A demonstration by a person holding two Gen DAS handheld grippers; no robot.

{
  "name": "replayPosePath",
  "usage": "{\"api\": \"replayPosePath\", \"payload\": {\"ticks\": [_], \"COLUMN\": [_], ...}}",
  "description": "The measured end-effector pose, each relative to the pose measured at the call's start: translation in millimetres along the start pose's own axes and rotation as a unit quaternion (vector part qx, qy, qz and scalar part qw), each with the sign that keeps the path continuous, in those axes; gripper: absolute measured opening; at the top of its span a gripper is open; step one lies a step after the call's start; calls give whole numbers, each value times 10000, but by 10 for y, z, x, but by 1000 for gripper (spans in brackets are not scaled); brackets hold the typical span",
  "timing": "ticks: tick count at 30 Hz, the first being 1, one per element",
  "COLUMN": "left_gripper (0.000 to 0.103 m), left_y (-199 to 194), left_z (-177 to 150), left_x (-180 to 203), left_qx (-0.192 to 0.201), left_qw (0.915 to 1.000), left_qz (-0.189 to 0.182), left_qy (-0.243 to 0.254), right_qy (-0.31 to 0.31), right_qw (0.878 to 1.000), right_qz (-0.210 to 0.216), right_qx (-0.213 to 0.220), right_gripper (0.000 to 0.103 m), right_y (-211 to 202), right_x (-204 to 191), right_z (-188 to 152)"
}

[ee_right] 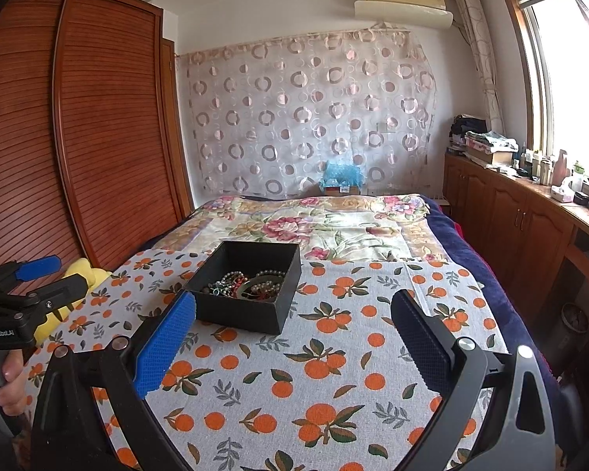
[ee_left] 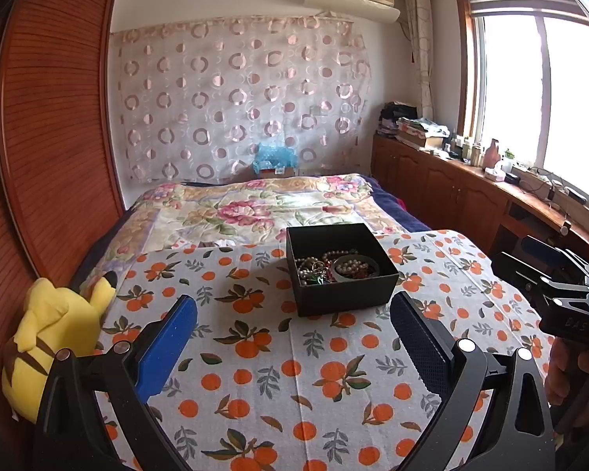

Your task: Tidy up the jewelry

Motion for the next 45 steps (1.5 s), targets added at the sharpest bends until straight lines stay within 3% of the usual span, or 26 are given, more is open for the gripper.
{"api": "replayPosePath", "payload": {"ticks": [45], "left_gripper": [95], "left_y": [5], "left_z": [-18], "left_x": [11], "left_qx": [-3], "left_qw": [10000], "left_qz": [14], "left_qy": [8], "right_qy": [16], "right_qw": [10000], "right_qz": [-5], "right_qx": [-8], "right_gripper": [100], "right_y": [-13], "right_x": [9], "right_z": [0]}}
Point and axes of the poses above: each gripper's, at about its wrist camera, not at the fingertips, and y roughly the way its jaws point, x to its right, z to its top, the point moved 6 cm from there along y, roughly the way its jaws point, and after that the axes turned 9 degrees about y, right-handed, at the moved point
